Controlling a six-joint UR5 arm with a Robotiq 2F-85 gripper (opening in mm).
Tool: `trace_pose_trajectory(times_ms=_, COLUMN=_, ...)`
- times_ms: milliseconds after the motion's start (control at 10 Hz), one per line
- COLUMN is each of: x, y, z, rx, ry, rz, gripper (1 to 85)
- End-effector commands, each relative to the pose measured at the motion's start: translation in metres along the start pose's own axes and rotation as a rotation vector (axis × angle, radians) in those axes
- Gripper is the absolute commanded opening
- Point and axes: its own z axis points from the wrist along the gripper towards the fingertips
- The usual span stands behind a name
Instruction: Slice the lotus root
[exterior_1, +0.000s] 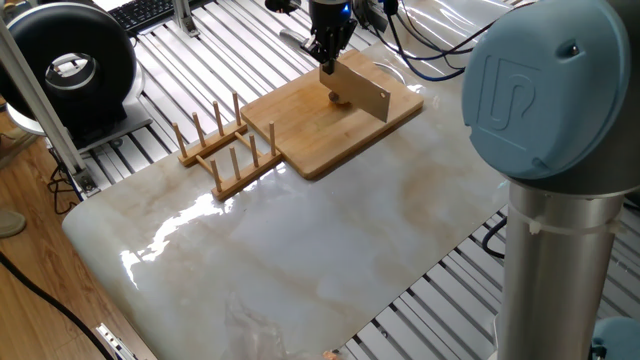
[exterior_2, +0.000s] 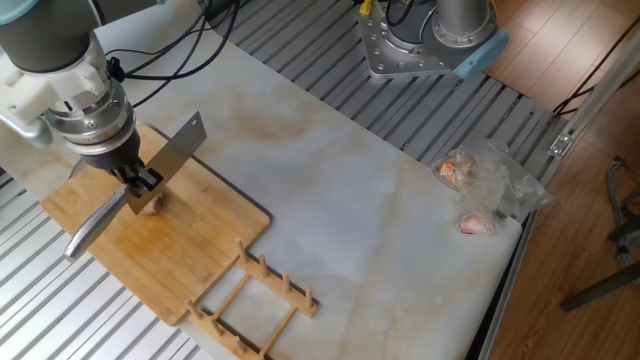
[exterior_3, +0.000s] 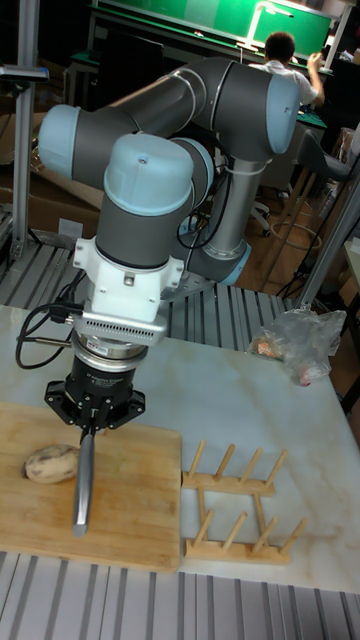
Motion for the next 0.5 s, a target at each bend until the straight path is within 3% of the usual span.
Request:
trace_pose_trajectory(times_ms=0, x=0.0001, y=-0.0001, z=0.0021, rx=-0.008, ry=-0.003, rz=-0.039, gripper=1.3)
trace_pose_trajectory(times_ms=400, x=0.0036, y=-0.0027, z=0.0061, rx=-0.008, ry=0.000, rz=-0.079, gripper=1.3)
